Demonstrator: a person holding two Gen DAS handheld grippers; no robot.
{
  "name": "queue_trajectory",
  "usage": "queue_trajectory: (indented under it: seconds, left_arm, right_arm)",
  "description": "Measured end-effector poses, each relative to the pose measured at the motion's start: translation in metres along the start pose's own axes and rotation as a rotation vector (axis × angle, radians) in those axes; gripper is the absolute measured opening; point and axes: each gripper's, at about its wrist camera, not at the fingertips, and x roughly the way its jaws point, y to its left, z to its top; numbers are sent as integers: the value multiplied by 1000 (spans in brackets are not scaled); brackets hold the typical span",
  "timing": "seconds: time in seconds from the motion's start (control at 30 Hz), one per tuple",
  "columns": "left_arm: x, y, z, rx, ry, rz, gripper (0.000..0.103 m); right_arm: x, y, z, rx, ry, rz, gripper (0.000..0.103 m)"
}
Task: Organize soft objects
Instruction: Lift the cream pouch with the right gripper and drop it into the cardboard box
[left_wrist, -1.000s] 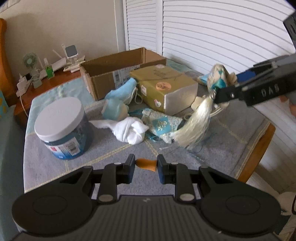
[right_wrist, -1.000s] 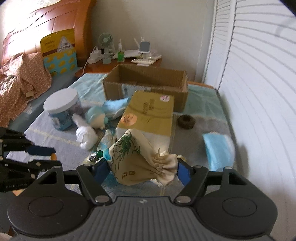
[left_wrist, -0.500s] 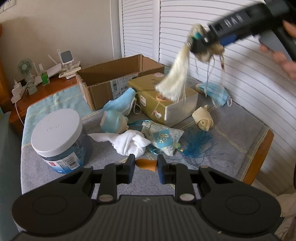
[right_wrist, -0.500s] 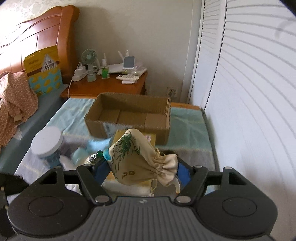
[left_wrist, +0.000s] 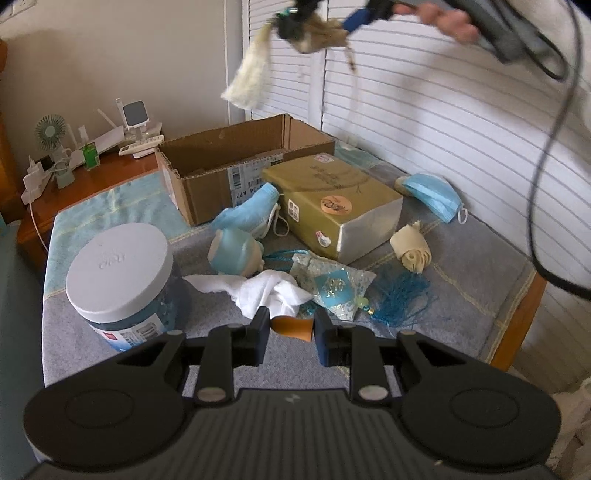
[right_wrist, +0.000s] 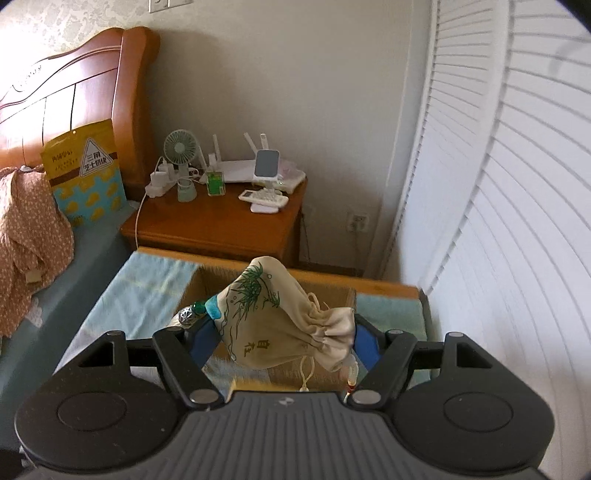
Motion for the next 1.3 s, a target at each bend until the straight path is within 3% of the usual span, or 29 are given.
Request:
queue_trajectory:
  seconds: [0.33, 0.67, 0.77, 0.9, 1.13, 1.3]
  left_arm:
    - [6, 11, 5, -46, 13, 8, 24]
    - [16, 19, 4, -67, 38, 11, 24]
    - [17, 19, 4, -65, 44, 10, 24]
    - [17, 18, 5, -58, 47, 14, 24]
    - [15, 15, 11, -51, 53, 13, 24]
    - [14, 14, 21, -39, 61, 12, 24]
  right_arm:
    - [53, 15, 39, -54, 22, 35, 78]
    - [127, 6, 18, -38, 178, -18, 78]
    - [139, 0, 11, -27, 222, -22, 85]
    - [136, -4, 5, -4, 222, -31, 101]
    - [109, -9, -5, 26, 168, -29, 103]
    - [83, -6, -31, 40, 133, -11, 103]
